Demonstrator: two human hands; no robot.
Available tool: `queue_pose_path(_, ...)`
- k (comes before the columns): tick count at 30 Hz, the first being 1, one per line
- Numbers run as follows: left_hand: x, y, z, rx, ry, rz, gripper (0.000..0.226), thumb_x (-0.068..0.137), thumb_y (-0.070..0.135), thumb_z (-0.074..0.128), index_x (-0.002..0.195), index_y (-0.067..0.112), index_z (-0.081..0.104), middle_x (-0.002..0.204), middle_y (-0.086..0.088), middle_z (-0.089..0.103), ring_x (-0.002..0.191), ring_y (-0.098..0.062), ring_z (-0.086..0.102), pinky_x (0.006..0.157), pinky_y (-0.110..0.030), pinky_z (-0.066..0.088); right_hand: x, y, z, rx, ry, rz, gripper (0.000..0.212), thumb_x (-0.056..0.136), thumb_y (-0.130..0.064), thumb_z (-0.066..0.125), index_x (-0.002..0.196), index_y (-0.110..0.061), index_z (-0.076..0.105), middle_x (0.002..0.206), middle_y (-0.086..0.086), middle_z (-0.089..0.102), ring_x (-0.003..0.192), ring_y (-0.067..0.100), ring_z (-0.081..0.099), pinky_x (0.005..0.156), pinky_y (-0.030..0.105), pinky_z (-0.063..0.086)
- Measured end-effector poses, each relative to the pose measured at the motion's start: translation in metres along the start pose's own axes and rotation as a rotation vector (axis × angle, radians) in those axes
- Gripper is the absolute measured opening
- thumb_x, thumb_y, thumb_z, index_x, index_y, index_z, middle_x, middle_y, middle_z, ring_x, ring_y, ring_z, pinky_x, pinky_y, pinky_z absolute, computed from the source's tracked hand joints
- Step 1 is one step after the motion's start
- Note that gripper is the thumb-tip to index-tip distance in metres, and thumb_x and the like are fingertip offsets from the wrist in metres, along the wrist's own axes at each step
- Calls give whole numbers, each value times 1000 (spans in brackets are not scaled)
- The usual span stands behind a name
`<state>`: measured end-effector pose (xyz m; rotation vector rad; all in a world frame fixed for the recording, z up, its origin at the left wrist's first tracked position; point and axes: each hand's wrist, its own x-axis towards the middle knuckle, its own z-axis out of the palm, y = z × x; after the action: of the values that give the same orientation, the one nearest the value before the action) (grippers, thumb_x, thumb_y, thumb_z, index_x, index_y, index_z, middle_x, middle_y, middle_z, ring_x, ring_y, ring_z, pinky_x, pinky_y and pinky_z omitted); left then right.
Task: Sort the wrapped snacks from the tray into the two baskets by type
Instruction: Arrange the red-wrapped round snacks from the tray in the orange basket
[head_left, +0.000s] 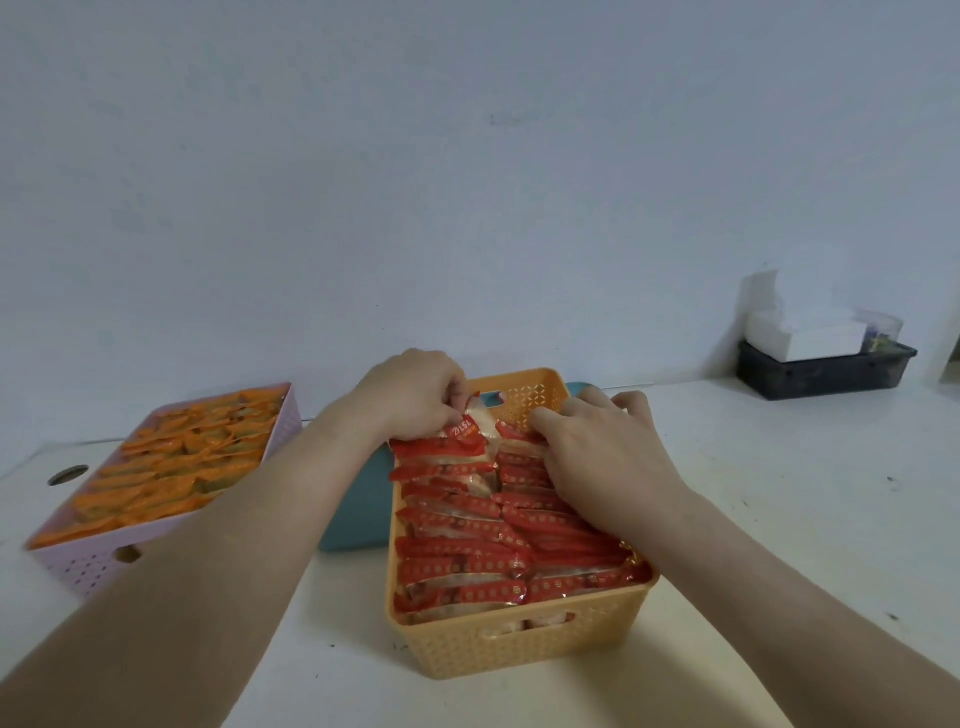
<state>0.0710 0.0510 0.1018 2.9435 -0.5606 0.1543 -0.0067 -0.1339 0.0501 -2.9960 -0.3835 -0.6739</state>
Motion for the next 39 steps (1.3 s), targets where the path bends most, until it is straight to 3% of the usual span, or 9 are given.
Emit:
queue_pose_path(4,-17,-1,-14,-78,203,47,38,84,12,69,114,35,63,102,12,66,94,-11,61,86,-32,49,2,2,-1,-9,27,4,18,96,-24,35,95,-24,52,90,-4,61,98,22,53,89,44,34)
queue_pose_path(9,-42,3,6,7,-37,140,23,97,32,47,112,34,65,113,11,64,107,-13,57,94,-39,44,-2,-1,-1,-16,20,29,11,95,-21,38,84,-23,38,89,-2,61,97,24,54,81,40,33)
queue_pose_path(13,-50,1,32,40,-104,99,49,89,67,16,111,39,49,109,12,67,104,-14,59,97,-46,35,-7,-2,-4,1,1,5,12,95,-22,28,85,-23,35,95,-5,56,103,21,51,86,40,32)
queue_pose_path(17,-54,6,38,59,-49,70,56,87,71,13,125,42,43,118,11,66,113,-18,57,101,-52,28,-9,0,-6,157,-120,-55,40,96,-54,14,100,-25,42,90,-11,59,97,18,58,99,47,28)
queue_pose_path(20,-57,10,38,19,-9,25,55,90,67,26,135,41,42,128,9,62,121,-19,53,105,-53,27,-7,-1,-6,159,-228,-110,71,76,-81,7,116,-32,41,90,-13,64,95,16,61,100,51,25)
queue_pose_path(26,-62,14,36,198,25,35,62,87,68,13,93,34,65,86,11,66,94,-13,58,100,-50,21,-8,-1,-9,119,-244,-117,62,81,-75,16,108,-30,49,91,-10,65,95,15,60,104,50,18)
queue_pose_path(32,-65,13,34,147,-28,37,74,81,78,6,95,33,64,88,10,65,98,-18,57,101,-50,22,-13,-6,-11,60,-239,-114,65,79,-81,9,98,-29,44,84,-9,65,90,14,61,106,50,18)
queue_pose_path(36,-75,12,34,175,-54,50,72,81,79,4,81,35,61,80,14,60,100,-16,48,101,-50,20,-24,-6,-18,102,-250,-128,80,74,-84,2,113,-34,50,114,-15,57,118,7,46,110,48,14)
queue_pose_path(39,-77,6,22,-38,166,79,71,87,73,8,76,29,63,80,12,64,94,-7,53,100,-44,27,-17,5,-33,443,-101,-15,76,80,-81,12,128,-38,50,130,-20,51,126,1,39,112,42,21)
